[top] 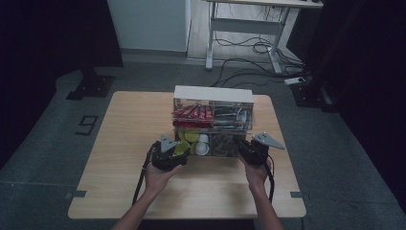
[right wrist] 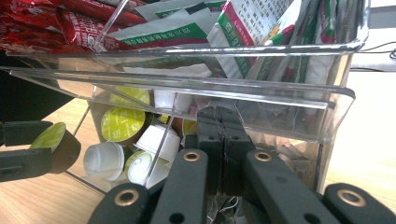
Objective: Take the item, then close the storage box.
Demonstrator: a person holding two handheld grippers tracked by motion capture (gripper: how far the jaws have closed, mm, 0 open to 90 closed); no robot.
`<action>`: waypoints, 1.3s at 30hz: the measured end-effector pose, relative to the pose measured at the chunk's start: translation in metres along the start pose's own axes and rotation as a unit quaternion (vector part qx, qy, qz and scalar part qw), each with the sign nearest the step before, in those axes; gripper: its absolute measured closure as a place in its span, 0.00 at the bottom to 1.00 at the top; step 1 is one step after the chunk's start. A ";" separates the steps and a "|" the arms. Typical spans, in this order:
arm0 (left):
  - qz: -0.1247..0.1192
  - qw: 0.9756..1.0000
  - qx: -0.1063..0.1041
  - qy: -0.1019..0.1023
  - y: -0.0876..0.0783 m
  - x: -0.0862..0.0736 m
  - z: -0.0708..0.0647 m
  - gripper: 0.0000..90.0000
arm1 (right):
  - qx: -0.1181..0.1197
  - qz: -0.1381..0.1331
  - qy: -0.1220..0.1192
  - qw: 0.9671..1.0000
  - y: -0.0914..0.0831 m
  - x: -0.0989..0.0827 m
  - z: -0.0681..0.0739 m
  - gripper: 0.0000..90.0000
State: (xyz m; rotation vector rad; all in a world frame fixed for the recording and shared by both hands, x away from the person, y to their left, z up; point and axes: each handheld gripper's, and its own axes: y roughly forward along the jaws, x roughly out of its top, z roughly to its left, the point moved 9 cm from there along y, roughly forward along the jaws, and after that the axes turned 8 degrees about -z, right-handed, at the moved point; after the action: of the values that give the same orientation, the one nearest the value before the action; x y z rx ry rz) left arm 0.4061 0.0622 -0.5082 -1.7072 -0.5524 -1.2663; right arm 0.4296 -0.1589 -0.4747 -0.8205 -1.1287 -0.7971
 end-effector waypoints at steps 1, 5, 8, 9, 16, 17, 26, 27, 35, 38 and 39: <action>0.000 1.000 0.000 0.000 -0.001 0.000 0.001 0.43 | 0.000 0.000 0.000 1.000 0.000 0.000 0.000 0.99; -0.001 1.000 0.002 -0.001 -0.004 -0.001 0.003 0.43 | 0.000 0.000 0.001 1.000 0.000 0.000 -0.001 0.99; -0.002 1.000 0.004 -0.002 -0.007 -0.002 0.006 0.43 | -0.001 0.000 0.001 1.000 0.000 0.000 0.000 0.99; -0.003 1.000 0.005 -0.002 -0.009 -0.003 0.008 0.43 | -0.001 0.000 0.001 1.000 0.000 0.000 -0.001 0.99; -0.006 1.000 0.013 -0.007 -0.018 -0.004 0.019 0.43 | -0.002 -0.001 0.001 1.000 0.000 -0.001 -0.001 0.99; -0.006 1.000 0.013 -0.009 -0.019 -0.005 0.021 0.43 | -0.002 -0.001 0.001 1.000 0.000 -0.001 -0.001 0.99; -0.004 1.000 0.022 -0.014 -0.026 -0.010 0.033 0.43 | -0.003 0.001 0.000 1.000 0.000 -0.001 -0.001 0.99; -0.004 1.000 0.022 -0.015 -0.027 -0.011 0.034 0.43 | -0.003 0.001 0.001 1.000 0.000 -0.001 -0.001 0.99; 0.000 0.999 0.029 -0.025 -0.032 -0.020 0.045 0.43 | -0.003 0.001 0.001 1.000 0.001 -0.002 -0.002 0.99; 0.000 0.999 0.032 -0.027 -0.035 -0.022 0.049 0.43 | -0.004 0.001 0.001 1.000 0.001 -0.002 -0.002 0.98; 0.000 0.999 0.032 -0.029 -0.035 -0.022 0.050 0.43 | -0.004 0.001 0.001 1.000 0.001 -0.002 -0.002 0.98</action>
State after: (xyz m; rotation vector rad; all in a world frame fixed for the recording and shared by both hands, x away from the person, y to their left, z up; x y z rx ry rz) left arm 0.3957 0.1258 -0.5174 -1.6938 -0.6209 -1.1897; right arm 0.4307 -0.1601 -0.4770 -0.8271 -1.1234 -0.8000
